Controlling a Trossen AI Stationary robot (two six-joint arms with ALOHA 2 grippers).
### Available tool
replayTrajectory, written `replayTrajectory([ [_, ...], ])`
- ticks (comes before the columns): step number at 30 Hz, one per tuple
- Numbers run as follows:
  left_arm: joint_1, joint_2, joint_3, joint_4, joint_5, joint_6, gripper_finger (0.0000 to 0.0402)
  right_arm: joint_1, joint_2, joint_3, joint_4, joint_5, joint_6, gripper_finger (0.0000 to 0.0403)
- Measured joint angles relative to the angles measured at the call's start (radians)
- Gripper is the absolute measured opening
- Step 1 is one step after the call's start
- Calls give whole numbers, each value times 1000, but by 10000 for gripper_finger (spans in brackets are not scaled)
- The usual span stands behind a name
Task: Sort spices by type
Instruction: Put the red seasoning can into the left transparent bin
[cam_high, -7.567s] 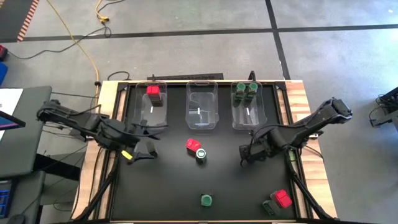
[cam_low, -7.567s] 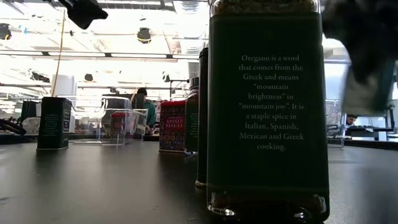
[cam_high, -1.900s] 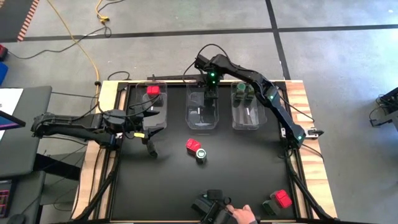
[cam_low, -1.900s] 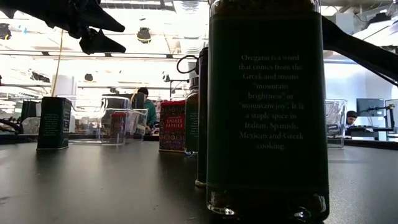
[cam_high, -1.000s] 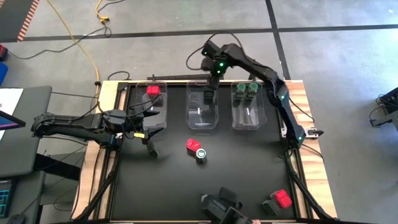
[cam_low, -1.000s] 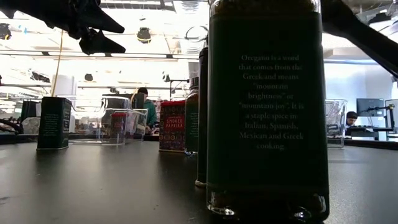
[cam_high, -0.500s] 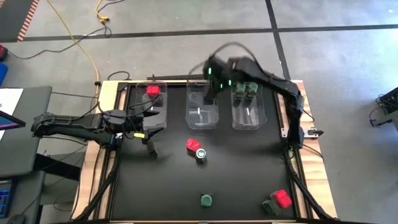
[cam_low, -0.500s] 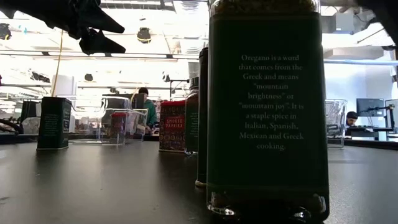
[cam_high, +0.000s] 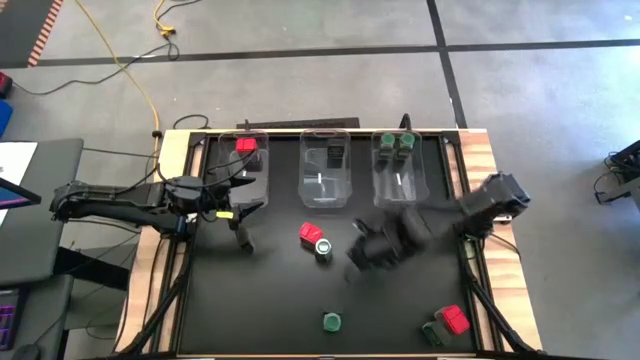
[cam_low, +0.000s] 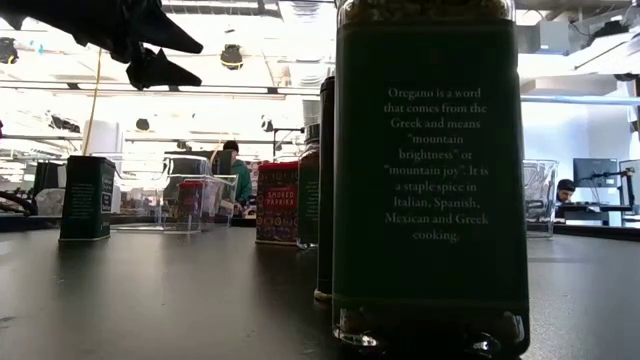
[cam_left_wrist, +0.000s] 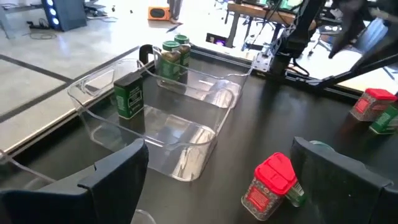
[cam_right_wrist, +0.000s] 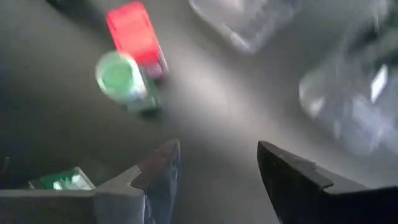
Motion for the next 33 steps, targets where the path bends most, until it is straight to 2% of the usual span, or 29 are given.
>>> replayTrajectory([
  [3,0,0,0,1,-5,7,376,114,-12,-76,-29,5,268,244],
  [5,0,0,0,1,-22,29,376,178,-12,-118,-35,7,387,244],
  [12,0,61,27,7,5,51,397,321,-22,-255,-12,141,575,244],
  [20,-3,171,40,68,7,-102,392,388,-136,-405,51,328,616,244],
  [25,1,223,40,134,14,-185,392,408,-214,-489,61,344,607,244],
  [27,5,262,40,203,16,-165,392,417,-248,-518,59,344,605,244],
  [29,5,314,58,235,64,-126,392,425,-285,-552,65,344,597,244],
  [33,5,446,189,144,155,-25,392,431,-355,-605,80,343,562,244],
])
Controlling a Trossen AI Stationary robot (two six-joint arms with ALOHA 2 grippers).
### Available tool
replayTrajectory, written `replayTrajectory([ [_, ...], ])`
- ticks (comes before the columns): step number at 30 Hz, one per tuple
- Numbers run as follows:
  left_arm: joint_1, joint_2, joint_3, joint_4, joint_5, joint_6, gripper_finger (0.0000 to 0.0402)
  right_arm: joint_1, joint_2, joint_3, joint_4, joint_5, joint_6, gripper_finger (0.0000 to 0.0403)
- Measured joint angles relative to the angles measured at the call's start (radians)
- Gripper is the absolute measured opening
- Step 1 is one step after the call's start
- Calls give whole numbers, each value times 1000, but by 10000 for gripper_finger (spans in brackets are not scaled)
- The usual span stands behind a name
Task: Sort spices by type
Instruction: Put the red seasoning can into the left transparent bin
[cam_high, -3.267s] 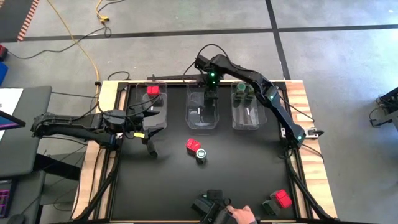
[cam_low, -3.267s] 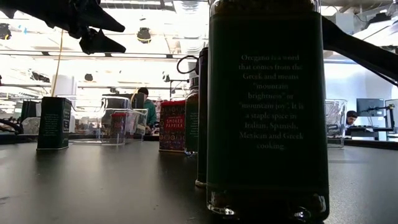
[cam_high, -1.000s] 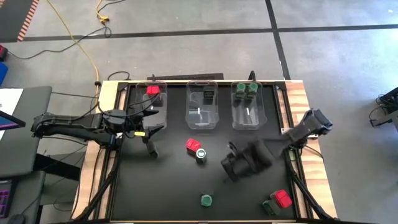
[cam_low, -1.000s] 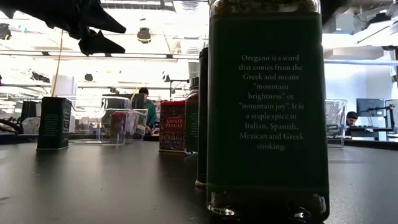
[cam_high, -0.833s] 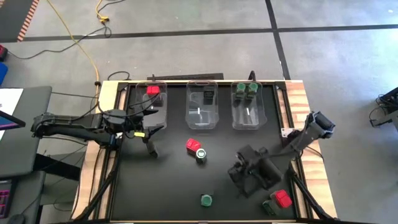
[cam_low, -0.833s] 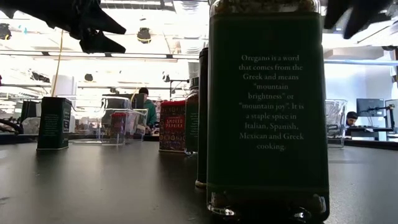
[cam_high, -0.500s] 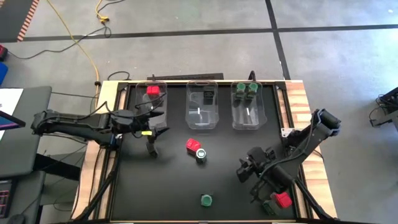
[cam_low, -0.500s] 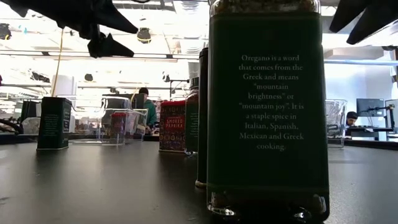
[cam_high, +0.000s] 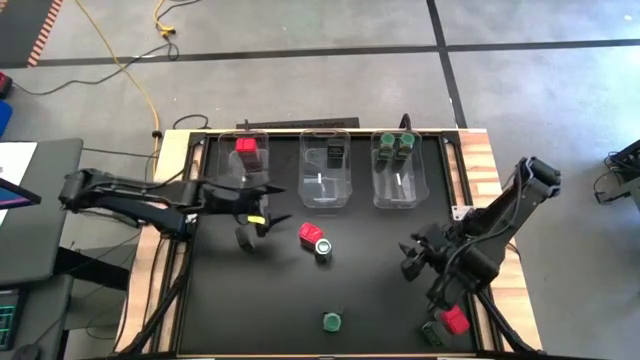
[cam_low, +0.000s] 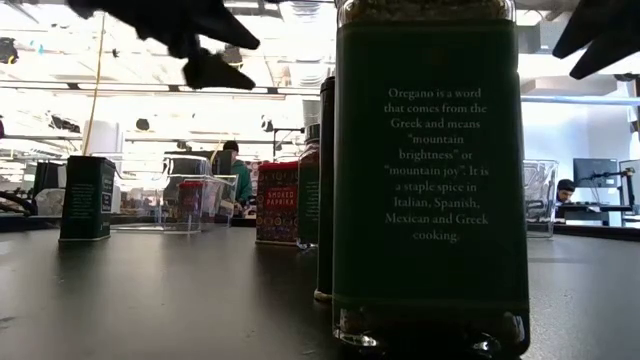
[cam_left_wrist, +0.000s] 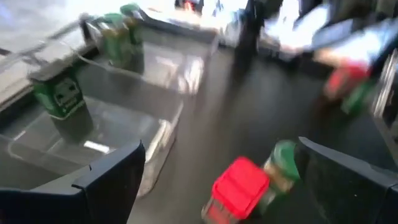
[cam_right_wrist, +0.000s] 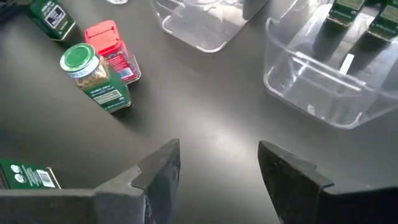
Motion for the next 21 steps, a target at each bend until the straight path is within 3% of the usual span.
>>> replayTrajectory([
  [9,0,300,337,-333,139,321,391,-1,-79,-49,2,1,-36,244],
  [15,-4,458,437,-385,235,478,391,-1,-79,-49,15,1,-63,244],
  [21,-12,600,492,-390,315,507,391,-1,-78,-49,51,0,-67,244],
])
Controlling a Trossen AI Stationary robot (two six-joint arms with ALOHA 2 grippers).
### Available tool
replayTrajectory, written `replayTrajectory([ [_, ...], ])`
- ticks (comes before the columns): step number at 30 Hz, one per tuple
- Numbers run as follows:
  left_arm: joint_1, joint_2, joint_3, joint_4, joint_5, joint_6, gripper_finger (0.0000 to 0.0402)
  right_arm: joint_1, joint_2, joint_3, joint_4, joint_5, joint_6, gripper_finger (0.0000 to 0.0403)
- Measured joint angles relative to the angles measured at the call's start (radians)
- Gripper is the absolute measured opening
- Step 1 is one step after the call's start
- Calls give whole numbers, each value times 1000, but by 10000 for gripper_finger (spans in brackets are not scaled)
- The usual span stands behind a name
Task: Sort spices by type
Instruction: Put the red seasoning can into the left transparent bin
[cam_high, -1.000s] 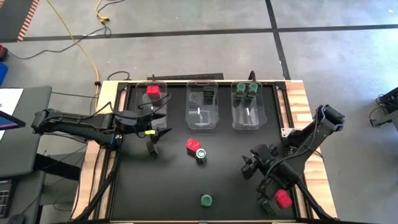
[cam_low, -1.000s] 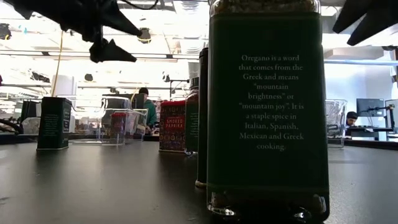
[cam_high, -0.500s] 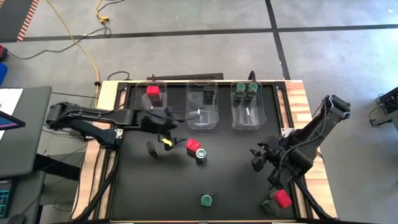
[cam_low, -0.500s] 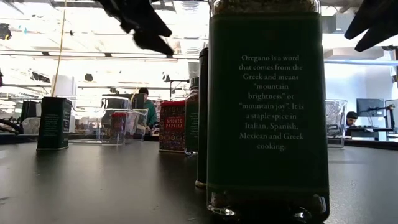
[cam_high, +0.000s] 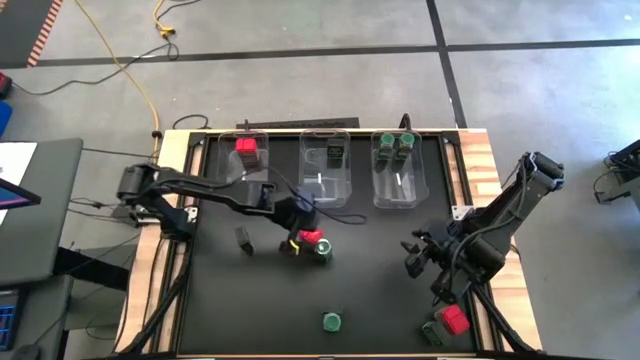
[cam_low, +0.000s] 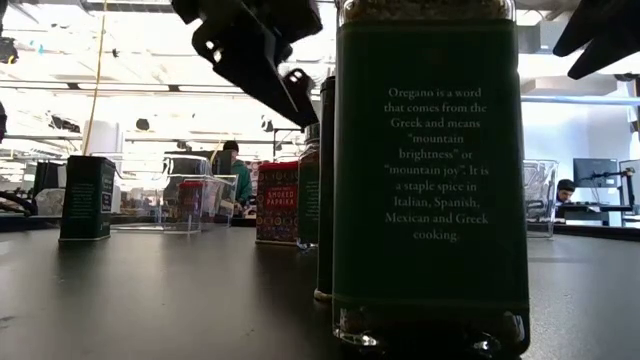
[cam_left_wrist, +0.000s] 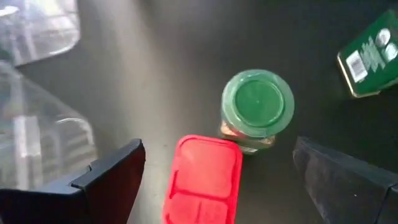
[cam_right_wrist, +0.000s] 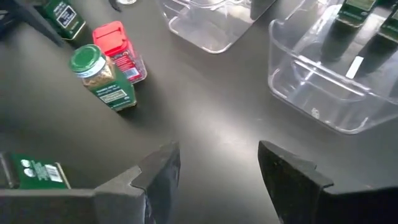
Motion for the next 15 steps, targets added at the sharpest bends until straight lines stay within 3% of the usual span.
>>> replayTrajectory([
  [10,-15,124,34,-85,-7,53,390,0,1,0,88,-3,-101,244],
  [15,-15,131,34,-89,-43,54,366,0,1,0,95,-4,-136,244],
])
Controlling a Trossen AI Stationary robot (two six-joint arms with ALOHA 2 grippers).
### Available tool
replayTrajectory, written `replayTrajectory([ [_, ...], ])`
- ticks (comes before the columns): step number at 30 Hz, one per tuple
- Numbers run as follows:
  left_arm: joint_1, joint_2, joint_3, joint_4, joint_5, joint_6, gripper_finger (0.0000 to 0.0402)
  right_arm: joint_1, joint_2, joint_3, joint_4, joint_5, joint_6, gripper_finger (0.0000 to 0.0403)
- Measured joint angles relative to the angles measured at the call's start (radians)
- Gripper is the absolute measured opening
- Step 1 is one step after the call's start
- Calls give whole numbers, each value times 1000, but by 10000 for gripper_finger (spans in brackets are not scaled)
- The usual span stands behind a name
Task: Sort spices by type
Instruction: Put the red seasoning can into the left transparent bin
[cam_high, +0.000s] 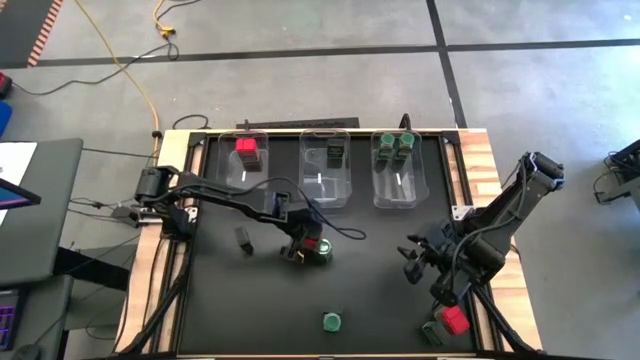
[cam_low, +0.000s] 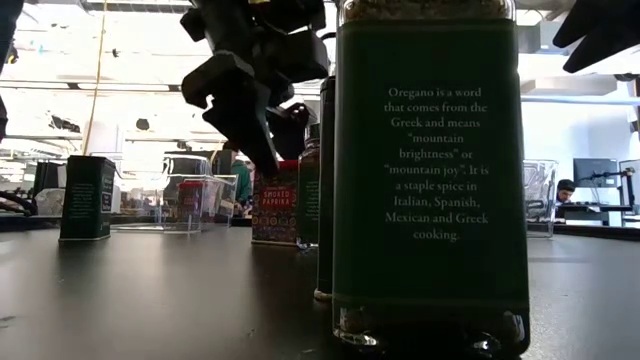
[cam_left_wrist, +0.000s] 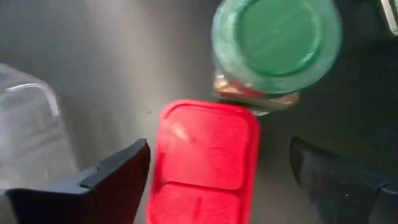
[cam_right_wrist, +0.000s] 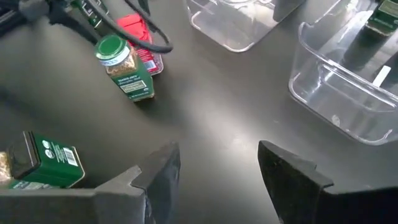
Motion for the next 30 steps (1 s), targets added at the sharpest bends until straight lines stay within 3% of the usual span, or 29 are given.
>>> replayTrajectory([
  [5,4,0,0,-7,-33,6,319,0,0,0,0,0,-31,244],
  [12,3,-1,0,0,-52,-36,209,-3,0,0,0,-7,-145,244],
  [16,3,-2,0,0,-55,-96,209,-11,0,0,-2,-54,-237,244],
  [23,3,-20,-1,-16,-75,-261,209,10,-22,-30,-59,-40,-201,244],
  [30,1,-166,-2,-50,-124,-307,209,55,-192,-291,246,-24,-207,244],
])
